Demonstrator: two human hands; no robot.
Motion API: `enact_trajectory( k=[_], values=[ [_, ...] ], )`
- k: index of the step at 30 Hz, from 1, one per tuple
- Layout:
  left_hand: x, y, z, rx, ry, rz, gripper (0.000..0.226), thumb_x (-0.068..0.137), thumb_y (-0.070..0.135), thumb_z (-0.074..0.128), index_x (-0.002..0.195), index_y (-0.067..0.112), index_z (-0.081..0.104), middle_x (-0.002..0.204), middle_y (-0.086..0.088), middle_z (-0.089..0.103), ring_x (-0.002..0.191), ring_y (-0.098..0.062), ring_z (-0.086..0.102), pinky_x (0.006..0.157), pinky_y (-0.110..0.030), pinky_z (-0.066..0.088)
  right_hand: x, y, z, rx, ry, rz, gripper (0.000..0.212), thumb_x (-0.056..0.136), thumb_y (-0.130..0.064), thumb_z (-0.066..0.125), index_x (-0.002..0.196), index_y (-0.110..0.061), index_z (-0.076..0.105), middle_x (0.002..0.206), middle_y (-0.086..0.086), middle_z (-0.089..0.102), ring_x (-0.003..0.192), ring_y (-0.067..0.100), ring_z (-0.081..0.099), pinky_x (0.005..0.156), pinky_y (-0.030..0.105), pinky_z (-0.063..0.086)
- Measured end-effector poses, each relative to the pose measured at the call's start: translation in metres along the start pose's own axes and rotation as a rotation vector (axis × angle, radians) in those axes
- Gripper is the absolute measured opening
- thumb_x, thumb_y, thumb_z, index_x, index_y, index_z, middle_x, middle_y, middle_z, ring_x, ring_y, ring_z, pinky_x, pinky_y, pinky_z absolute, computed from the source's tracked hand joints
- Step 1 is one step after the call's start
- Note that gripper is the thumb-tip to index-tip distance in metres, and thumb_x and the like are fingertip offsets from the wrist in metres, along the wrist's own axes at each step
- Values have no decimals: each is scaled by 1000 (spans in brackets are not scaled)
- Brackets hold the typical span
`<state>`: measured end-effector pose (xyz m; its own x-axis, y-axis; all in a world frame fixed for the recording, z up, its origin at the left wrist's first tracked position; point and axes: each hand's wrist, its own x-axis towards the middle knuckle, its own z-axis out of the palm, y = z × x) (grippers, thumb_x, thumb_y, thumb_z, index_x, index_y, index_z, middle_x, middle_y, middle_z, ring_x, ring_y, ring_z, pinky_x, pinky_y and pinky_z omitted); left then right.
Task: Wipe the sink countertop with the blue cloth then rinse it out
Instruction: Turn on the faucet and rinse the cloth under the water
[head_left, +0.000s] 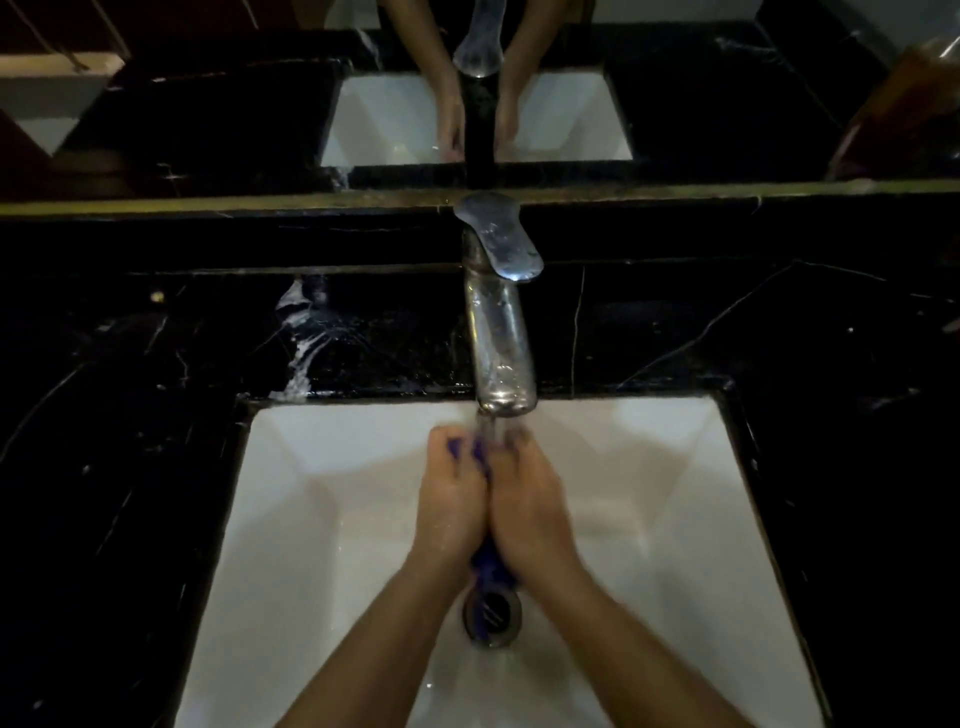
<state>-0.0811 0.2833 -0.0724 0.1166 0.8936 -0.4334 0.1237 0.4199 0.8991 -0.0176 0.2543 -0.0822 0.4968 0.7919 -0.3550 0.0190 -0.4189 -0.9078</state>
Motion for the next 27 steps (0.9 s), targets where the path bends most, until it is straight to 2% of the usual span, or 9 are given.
enact_trajectory(
  k=[1, 3, 6, 9, 12, 14, 19, 23, 27],
  values=[
    [-1, 0, -4, -31, 11, -36, 2, 100, 15, 52, 98, 15, 52, 89, -12, 65, 78, -23, 62, 71, -41, 53, -3, 0, 2, -8, -23, 2, 20, 102, -32, 47, 88, -28, 59, 83, -3, 68, 79, 13, 65, 72, 26, 52],
    [-11, 0, -8, -8, 7, -72, 2, 100, 20, 54, 101, 18, 54, 96, -13, 66, 80, -23, 66, 69, -41, 57, -5, 12, -3, -12, -5, 63, 25, 103, -35, 45, 85, -26, 59, 83, 1, 68, 79, 19, 65, 76, 40, 55],
    [-22, 0, -17, -11, -86, -117, 24, 95, 29, 64, 115, 34, 52, 107, -2, 67, 90, -25, 70, 67, -42, 62, -7, 13, -19, 109, 74, 119, 24, 104, -36, 43, 90, -24, 58, 87, 3, 69, 81, 26, 67, 77, 53, 58],
    [-24, 1, -31, -128, -215, -137, 47, 94, 18, 66, 128, 45, 50, 120, 2, 64, 94, -23, 72, 67, -36, 61, -14, 7, -26, 233, 43, 99, 17, 103, -39, 47, 96, -28, 58, 90, -4, 70, 80, 18, 69, 67, 35, 60],
    [-24, 2, -37, -137, -239, -77, 48, 100, 16, 56, 135, 48, 49, 127, 4, 62, 98, -17, 72, 75, -36, 62, -16, 3, -24, 233, -15, 7, 4, 101, -34, 53, 104, -34, 56, 96, -12, 69, 84, 7, 68, 64, 21, 56],
    [-22, 5, -39, -204, -209, -54, 47, 100, 12, 54, 133, 47, 52, 126, 1, 64, 99, -19, 72, 79, -42, 62, -13, 3, -24, 195, -38, -44, 16, 99, -29, 57, 112, -38, 53, 103, -19, 66, 91, -5, 64, 66, 15, 54],
    [-15, 9, -45, -306, -212, -51, 52, 95, 3, 60, 128, 43, 59, 124, -3, 65, 101, -24, 72, 78, -42, 60, -12, 2, -28, 146, -14, -129, 35, 98, -20, 61, 128, -33, 51, 114, -24, 61, 101, -12, 58, 76, 9, 51],
    [-15, 8, -44, -283, -267, -40, 64, 88, -12, 59, 126, 40, 60, 126, -6, 64, 103, -29, 71, 77, -47, 61, -12, -1, -26, 129, 9, -170, 30, 100, -18, 57, 124, -35, 52, 111, -22, 62, 99, -12, 60, 75, 7, 49],
    [-13, 7, -42, -239, -206, 3, 66, 84, -17, 57, 121, 37, 63, 124, -5, 64, 100, -26, 71, 75, -48, 61, -9, -2, -24, 88, -35, -184, 23, 101, -27, 55, 120, -39, 52, 108, -23, 63, 99, -11, 61, 75, 9, 51]
  ],
)
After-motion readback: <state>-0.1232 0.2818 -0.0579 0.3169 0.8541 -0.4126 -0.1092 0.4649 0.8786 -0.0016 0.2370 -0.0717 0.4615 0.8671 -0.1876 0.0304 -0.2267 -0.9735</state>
